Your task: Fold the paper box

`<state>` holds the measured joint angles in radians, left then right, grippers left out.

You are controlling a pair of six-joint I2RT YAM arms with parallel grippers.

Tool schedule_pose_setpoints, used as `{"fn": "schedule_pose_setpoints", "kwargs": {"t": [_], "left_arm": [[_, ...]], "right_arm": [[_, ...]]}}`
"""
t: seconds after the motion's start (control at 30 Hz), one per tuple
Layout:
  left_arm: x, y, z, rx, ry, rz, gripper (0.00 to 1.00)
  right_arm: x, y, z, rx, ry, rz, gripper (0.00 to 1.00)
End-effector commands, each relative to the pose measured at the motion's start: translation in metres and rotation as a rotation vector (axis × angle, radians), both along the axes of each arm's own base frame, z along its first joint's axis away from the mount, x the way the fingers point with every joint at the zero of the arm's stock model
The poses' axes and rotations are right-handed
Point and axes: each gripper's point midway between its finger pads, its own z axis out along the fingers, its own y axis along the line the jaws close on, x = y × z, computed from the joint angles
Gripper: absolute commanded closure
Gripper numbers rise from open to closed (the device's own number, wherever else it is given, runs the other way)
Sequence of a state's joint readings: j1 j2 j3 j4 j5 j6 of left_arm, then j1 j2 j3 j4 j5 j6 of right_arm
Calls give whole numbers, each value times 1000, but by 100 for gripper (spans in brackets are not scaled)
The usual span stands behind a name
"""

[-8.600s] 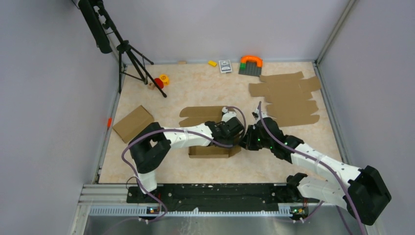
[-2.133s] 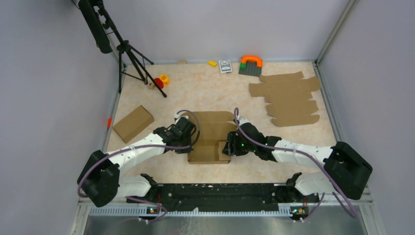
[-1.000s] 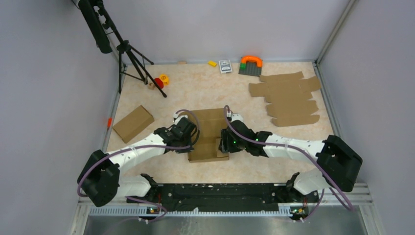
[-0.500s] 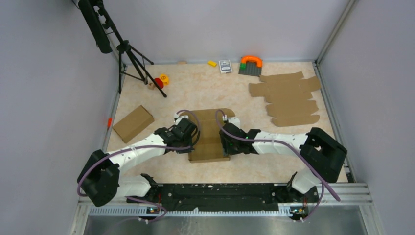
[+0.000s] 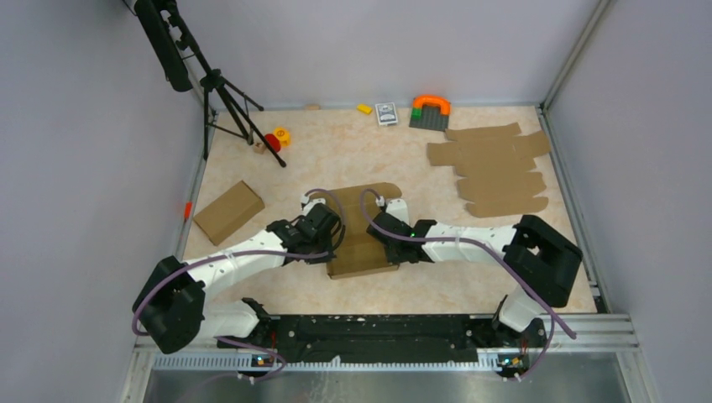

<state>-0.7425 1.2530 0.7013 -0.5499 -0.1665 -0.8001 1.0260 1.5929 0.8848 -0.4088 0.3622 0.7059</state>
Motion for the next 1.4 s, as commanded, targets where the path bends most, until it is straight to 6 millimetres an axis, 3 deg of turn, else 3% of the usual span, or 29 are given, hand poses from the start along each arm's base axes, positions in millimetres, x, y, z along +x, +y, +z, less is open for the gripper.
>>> {"fn": "schedule_pose_setpoints", "kwargs": {"t": [0.0, 0.47, 0.6, 0.7, 1.07, 1.37], "left_arm": [[6, 1, 3, 45, -34, 8, 100], [6, 0, 4, 172, -41, -7, 100], [5, -2, 3, 171, -37, -13, 100], [4, -2, 3, 170, -35, -15, 100], [3, -4, 3, 171, -34, -22, 100], [4, -4, 4, 175, -38, -26, 100]], "right_arm": [[2, -5, 2, -120, -33, 12, 100], [9, -23, 7, -288, -113, -11, 100], [5, -10, 8, -193, -106, 14, 69], [7, 7, 23, -52, -123, 33, 61], [6, 26, 37, 171, -50, 52, 61], [7, 5, 13, -55, -13, 32, 60]]}}
